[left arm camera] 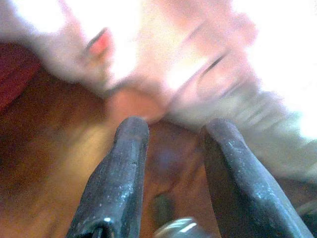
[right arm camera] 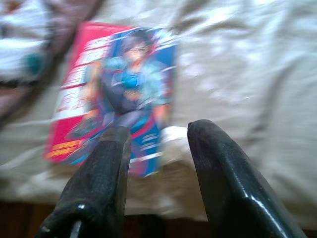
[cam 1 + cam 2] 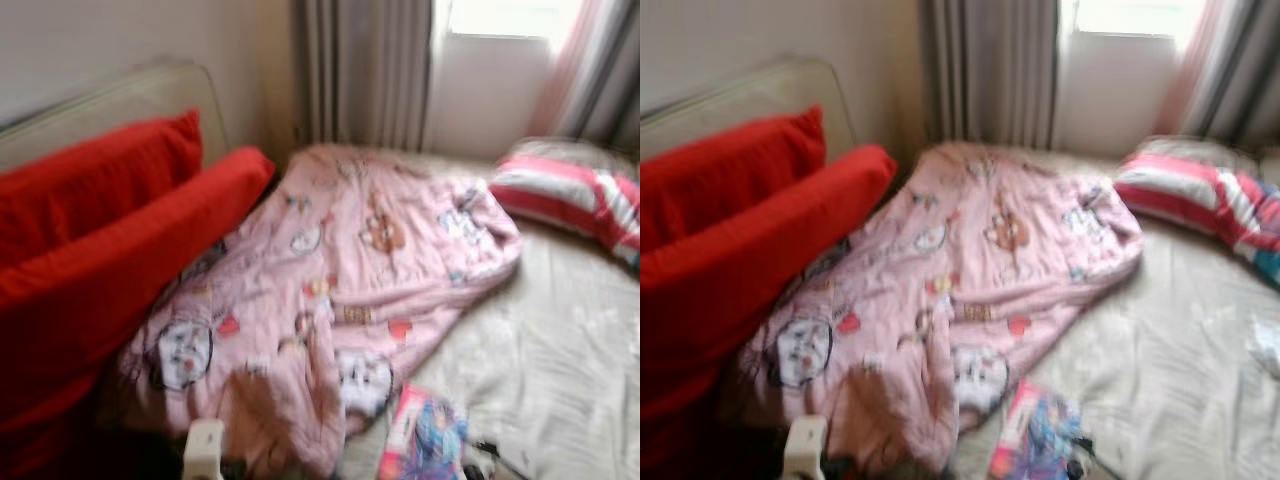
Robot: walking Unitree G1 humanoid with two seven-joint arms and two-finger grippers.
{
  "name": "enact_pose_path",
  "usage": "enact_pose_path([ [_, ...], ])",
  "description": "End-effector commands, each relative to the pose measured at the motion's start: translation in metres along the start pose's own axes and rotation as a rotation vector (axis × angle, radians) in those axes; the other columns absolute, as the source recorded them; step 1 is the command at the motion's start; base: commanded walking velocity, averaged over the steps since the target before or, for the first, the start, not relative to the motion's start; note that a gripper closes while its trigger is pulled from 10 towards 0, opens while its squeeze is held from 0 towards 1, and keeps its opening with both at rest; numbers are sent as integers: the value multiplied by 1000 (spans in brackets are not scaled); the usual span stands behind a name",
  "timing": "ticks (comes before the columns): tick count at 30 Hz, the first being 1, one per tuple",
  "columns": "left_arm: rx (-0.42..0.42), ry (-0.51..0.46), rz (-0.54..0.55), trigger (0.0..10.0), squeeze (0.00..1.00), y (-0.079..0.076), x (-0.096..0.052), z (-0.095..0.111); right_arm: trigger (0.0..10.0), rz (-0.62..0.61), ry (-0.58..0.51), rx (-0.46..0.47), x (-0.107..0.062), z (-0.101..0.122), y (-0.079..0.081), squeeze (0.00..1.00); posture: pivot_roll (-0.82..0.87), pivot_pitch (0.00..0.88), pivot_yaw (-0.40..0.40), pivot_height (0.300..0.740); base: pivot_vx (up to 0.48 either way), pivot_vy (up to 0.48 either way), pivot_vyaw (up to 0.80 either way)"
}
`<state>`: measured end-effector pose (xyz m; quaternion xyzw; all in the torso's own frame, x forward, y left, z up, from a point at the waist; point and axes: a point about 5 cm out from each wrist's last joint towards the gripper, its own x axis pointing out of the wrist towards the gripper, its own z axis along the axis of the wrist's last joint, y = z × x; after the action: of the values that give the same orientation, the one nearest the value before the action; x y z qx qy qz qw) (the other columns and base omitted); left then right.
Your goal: Clean up the room
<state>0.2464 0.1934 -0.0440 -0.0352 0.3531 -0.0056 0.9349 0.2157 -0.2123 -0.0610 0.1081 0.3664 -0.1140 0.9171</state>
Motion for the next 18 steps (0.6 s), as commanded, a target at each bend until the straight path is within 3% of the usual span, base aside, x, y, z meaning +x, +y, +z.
enact_pose_path([
  [1,-36,-21,38,10000,0,14,-5,-6,10000,25,-77,6,3,14,11,0,-74,12,-7,740,0,0,0],
  [6,-59,-145,55,10000,0,15,-7,4,10000,49,-167,8,2,22,13,0,-72,9,-9,740,0,0,0],
  [12,-67,-226,60,10000,0,16,-8,11,10000,91,-266,64,0,31,16,0,-76,3,-8,740,0,0,0],
  [16,-52,-246,58,10000,0,16,-9,13,10000,158,-579,26,-2,110,40,0,-72,0,-9,740,0,0,0],
  [18,-2,-493,9,10000,0,-6,-1,89,10000,169,-627,4,-4,121,44,0,-72,0,-8,740,0,0,0],
])
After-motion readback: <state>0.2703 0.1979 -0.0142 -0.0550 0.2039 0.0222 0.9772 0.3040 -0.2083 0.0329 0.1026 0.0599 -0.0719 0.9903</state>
